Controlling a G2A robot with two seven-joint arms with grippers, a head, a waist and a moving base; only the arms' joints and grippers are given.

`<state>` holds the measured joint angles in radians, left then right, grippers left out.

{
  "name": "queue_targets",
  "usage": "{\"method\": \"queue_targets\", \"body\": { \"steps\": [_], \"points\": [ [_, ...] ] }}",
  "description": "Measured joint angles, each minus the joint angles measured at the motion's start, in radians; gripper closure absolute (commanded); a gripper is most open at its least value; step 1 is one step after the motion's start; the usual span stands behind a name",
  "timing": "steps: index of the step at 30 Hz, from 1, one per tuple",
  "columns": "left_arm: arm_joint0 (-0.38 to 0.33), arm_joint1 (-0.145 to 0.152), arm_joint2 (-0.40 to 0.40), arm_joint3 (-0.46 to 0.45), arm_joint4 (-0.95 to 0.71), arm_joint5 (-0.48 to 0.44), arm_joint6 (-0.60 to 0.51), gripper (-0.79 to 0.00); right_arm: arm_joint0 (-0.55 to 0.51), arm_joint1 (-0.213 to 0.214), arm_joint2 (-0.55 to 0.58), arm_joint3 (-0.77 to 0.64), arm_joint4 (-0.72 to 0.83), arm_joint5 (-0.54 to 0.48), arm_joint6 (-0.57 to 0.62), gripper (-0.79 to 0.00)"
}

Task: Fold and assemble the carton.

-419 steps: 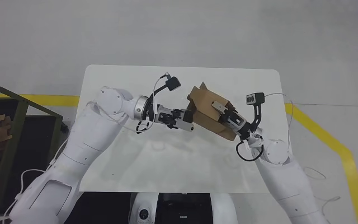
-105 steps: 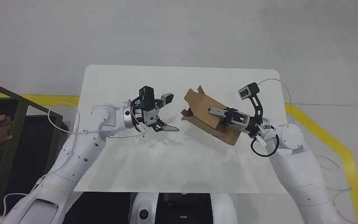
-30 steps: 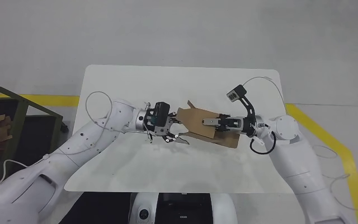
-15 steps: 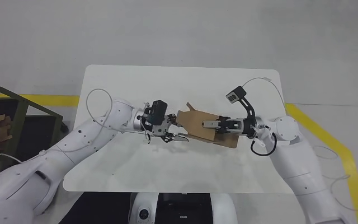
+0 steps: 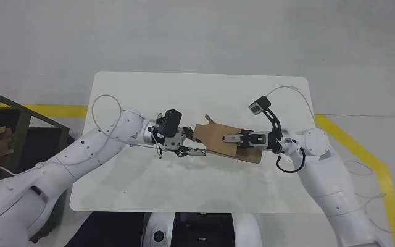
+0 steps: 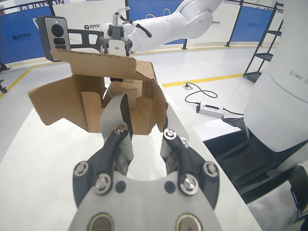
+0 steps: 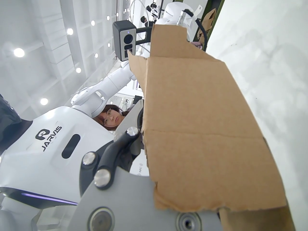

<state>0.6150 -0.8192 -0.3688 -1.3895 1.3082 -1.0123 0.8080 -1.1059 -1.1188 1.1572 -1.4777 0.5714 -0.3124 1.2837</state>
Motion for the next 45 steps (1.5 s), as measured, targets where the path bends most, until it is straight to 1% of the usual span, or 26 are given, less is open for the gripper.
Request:
{"method": "queue_targets", "body": {
  "steps": [6, 11, 21, 30, 36, 42, 45],
  "points": [
    [-0.024, 0.011, 0.026, -0.003, -0.028, 0.0, 0.0, -0.286, -0.003, 0.002, -0.002, -0.008, -0.003, 0.001, 0.006, 0.0],
    [-0.043, 0.012, 0.05, 0.004, -0.051, 0.0, 0.0, -0.283, -0.006, 0.004, -0.004, -0.018, -0.009, 0.0, 0.012, 0.0],
    [-0.08, -0.003, 0.093, 0.027, -0.084, 0.0, 0.0, -0.274, -0.014, 0.008, -0.001, -0.034, -0.012, -0.003, 0.019, 0.0],
    [-0.096, -0.021, 0.124, 0.025, -0.057, 0.0, 0.0, -0.274, -0.015, 0.011, -0.001, -0.037, -0.012, -0.002, 0.014, 0.0],
    [-0.097, -0.03, 0.122, 0.026, -0.035, 0.0, 0.0, -0.274, -0.014, 0.012, 0.0, -0.035, -0.006, -0.003, 0.015, 0.0],
    [-0.085, -0.032, 0.098, 0.029, -0.018, 0.002, 0.002, -0.271, -0.013, 0.013, -0.001, -0.033, -0.002, -0.004, 0.012, 0.0],
    [-0.072, -0.031, 0.082, 0.033, -0.021, 0.011, 0.011, -0.252, -0.013, 0.013, -0.001, -0.033, -0.001, -0.005, 0.011, 0.0]
  ]
}}
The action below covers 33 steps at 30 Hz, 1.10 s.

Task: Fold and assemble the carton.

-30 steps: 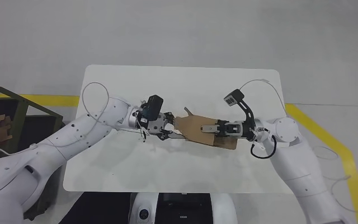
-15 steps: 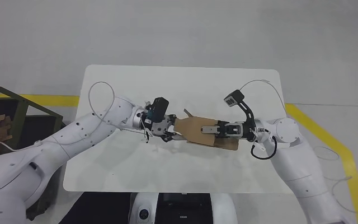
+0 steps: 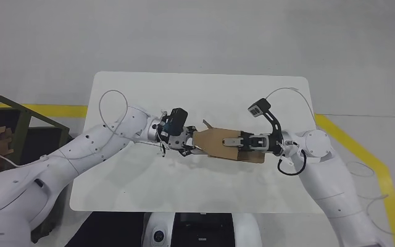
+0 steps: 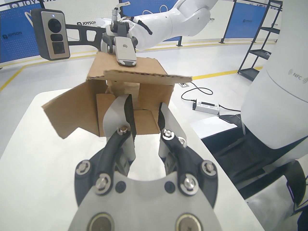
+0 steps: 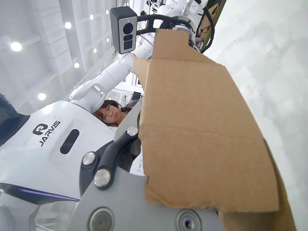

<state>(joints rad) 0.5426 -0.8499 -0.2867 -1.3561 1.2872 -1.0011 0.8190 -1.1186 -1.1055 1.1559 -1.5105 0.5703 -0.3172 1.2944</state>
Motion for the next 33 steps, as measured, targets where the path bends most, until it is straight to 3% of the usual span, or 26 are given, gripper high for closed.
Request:
{"method": "queue_targets", "body": {
  "steps": [5, 13, 14, 15, 24, 33],
  "points": [
    [0.027, 0.007, -0.031, 0.02, -0.025, 0.019, 0.018, -0.252, 0.001, 0.001, 0.001, 0.005, 0.005, 0.0, -0.003, 0.0],
    [0.077, 0.034, -0.09, 0.044, -0.042, 0.038, 0.038, -0.379, 0.005, 0.001, -0.001, 0.015, 0.005, 0.002, -0.016, 0.0],
    [0.083, 0.037, -0.097, 0.047, -0.046, 0.04, 0.04, -0.542, 0.006, 0.001, -0.001, 0.016, 0.004, 0.003, -0.016, 0.0],
    [0.09, 0.041, -0.107, 0.051, -0.052, 0.042, 0.042, -0.785, 0.006, 0.001, -0.003, 0.016, 0.004, 0.004, -0.018, 0.0],
    [0.131, 0.052, -0.181, 0.091, -0.177, 0.026, 0.026, -0.785, 0.013, 0.0, -0.018, 0.013, -0.006, 0.007, -0.02, 0.0],
    [0.119, 0.016, -0.222, 0.15, -0.288, -0.001, -0.057, -0.785, 0.024, -0.002, -0.04, 0.007, -0.03, 0.014, -0.012, 0.0]
  ]
}}
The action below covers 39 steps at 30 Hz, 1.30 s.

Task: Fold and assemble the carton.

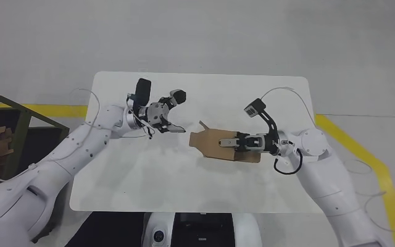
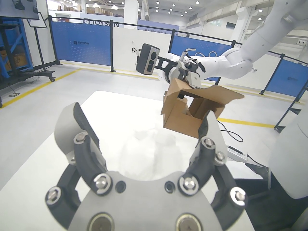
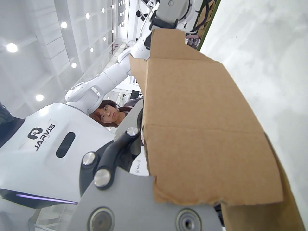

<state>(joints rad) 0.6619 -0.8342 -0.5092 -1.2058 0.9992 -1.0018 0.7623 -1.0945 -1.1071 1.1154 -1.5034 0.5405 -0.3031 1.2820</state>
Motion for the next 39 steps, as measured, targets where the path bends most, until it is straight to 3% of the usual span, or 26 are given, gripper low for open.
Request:
{"method": "queue_targets", "body": {
  "steps": [12, 20, 39],
  "points": [
    [-0.03, -0.076, -0.002, 0.07, -0.212, 0.006, -0.248, -0.785, 0.015, -0.004, -0.042, -0.018, -0.032, 0.006, 0.01, 0.0],
    [-0.04, -0.113, 0.014, 0.073, -0.235, -0.011, -0.381, -0.785, 0.018, -0.005, -0.042, -0.011, -0.017, -0.005, 0.0, 0.0],
    [-0.005, -0.108, 0.022, 0.026, -0.166, -0.01, -0.338, -0.785, 0.019, -0.003, -0.029, 0.015, 0.011, -0.002, -0.025, 0.0]
  ]
}}
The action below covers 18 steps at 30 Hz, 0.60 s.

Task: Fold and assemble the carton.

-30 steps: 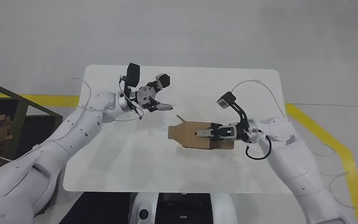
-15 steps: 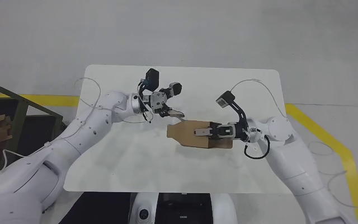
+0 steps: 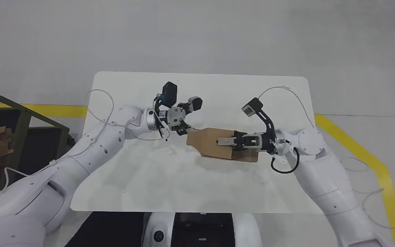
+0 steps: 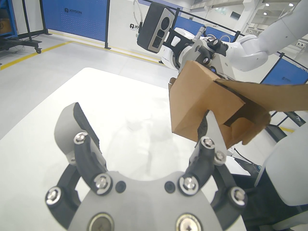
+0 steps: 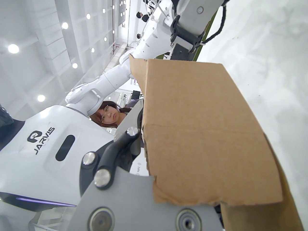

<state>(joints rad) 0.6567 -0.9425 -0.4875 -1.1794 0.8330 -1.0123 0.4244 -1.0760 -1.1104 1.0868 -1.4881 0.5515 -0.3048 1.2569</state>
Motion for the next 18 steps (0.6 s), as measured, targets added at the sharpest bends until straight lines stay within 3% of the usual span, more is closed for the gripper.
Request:
{"method": "queue_targets", "body": {
  "steps": [18],
  "points": [
    [-0.007, -0.008, -0.009, -0.024, 0.028, 0.0, -0.016, -0.785, 0.0, 0.0, -0.004, 0.001, 0.004, -0.001, 0.003, 0.0]
  ]
}}
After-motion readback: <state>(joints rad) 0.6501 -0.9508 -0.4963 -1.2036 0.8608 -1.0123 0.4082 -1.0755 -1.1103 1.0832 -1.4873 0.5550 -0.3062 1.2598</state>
